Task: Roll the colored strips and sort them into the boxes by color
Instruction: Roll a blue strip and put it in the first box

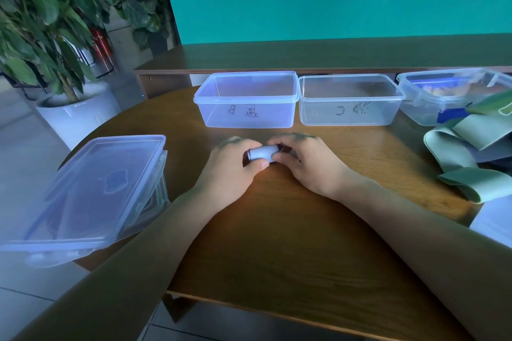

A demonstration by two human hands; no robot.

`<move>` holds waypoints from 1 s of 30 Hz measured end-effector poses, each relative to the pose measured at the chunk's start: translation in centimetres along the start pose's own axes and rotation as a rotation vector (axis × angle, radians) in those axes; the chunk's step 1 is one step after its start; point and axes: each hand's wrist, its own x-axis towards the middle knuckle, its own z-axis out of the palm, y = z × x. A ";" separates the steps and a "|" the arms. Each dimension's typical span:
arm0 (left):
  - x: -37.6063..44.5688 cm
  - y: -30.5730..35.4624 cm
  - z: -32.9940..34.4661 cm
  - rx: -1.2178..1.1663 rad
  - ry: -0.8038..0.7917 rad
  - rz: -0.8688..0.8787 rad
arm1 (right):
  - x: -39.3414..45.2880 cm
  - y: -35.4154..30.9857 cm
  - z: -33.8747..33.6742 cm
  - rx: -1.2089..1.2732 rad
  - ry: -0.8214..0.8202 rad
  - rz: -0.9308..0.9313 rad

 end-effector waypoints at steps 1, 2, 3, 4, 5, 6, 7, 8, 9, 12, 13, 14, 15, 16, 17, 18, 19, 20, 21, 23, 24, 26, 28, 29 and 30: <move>0.0 0.2 -0.1 -0.020 0.000 -0.014 | 0.0 0.0 0.0 0.001 0.002 -0.001; 0.0 0.3 -0.2 -0.039 0.000 -0.030 | -0.1 0.0 0.0 0.006 0.005 0.003; -0.1 0.4 -0.2 -0.061 0.001 -0.048 | -0.1 0.0 -0.1 0.021 0.013 0.011; -0.1 0.4 -0.3 -0.089 0.005 -0.066 | -0.1 0.0 -0.1 0.052 0.026 0.025; -0.2 0.5 -0.3 -0.122 0.009 -0.083 | -0.2 -0.1 -0.2 0.102 0.041 0.046; -0.2 0.6 -0.3 -0.161 0.014 -0.098 | -0.3 -0.1 -0.4 0.172 0.056 0.070; -0.2 0.7 -0.4 -0.206 0.021 -0.112 | -0.4 -0.2 -0.6 0.255 0.072 0.093; -0.2 0.7 -0.4 -0.252 0.030 -0.124 | -0.6 -0.1 -0.7 0.339 0.085 0.112; -0.3 0.8 -0.4 -0.298 0.038 -0.134 | -0.8 -0.1 -0.9 0.412 0.095 0.125; -0.5 1.2 -0.2 -0.434 0.045 -0.151 | -1.4 -0.1 -1.3 0.584 0.127 0.160; -0.6 1.4 -0.1 -0.478 0.044 -0.154 | -1.6 -0.1 -1.5 0.641 0.141 0.179; -0.6 1.7 0.0 -0.518 0.042 -0.159 | -1.8 -0.2 -1.7 0.695 0.156 0.199; -0.7 2.1 0.0 -0.558 0.037 -0.165 | -2.0 -0.3 -2.0 0.742 0.172 0.214; -0.7 2.4 0.1 -0.596 0.033 -0.170 | -2.1 -0.4 -2.2 0.776 0.188 0.225; -0.7 2.8 0.1 -0.633 0.030 -0.174 | -2.3 -0.5 -2.4 0.795 0.206 0.229; -0.6 3.1 0.1 -0.669 0.032 -0.177 | -2.3 -0.6 -2.7 0.796 0.224 0.231; -0.6 3.4 0.1 -0.709 0.038 -0.179 | -2.4 -0.7 -2.9 0.784 0.241 0.237; -0.5 3.6 0.0 -0.754 0.047 -0.181 | -2.2 -0.8 -3.2 0.767 0.255 0.247; -0.3 3.7 -0.1 -0.796 0.052 -0.188 | -2.0 -1.0 -3.6 0.753 0.263 0.260; 0.1 4.0 -0.4 -0.860 0.061 -0.218 | -1.2 -1.6 -4.4 0.748 0.263 0.282; 0.5 3.9 -0.4 -0.882 0.081 -0.235 | -0.7 -1.9 -4.8 0.739 0.260 0.285; 1.4 3.8 -0.5 -0.921 0.176 -0.283 | 0.9 -2.5 -5.8 0.665 0.263 0.270; 2.8 3.5 -0.7 -0.974 0.339 -0.355 | 3.1 -3.1 -6.7 0.565 0.280 0.248; 3.6 3.2 -0.8 -0.973 0.435 -0.385 | 4.4 -3.2 -7.1 0.520 0.287 0.239; 4.5 2.6 -0.8 -0.929 0.527 -0.405 | 5.9 -3.3 -7.3 0.482 0.291 0.232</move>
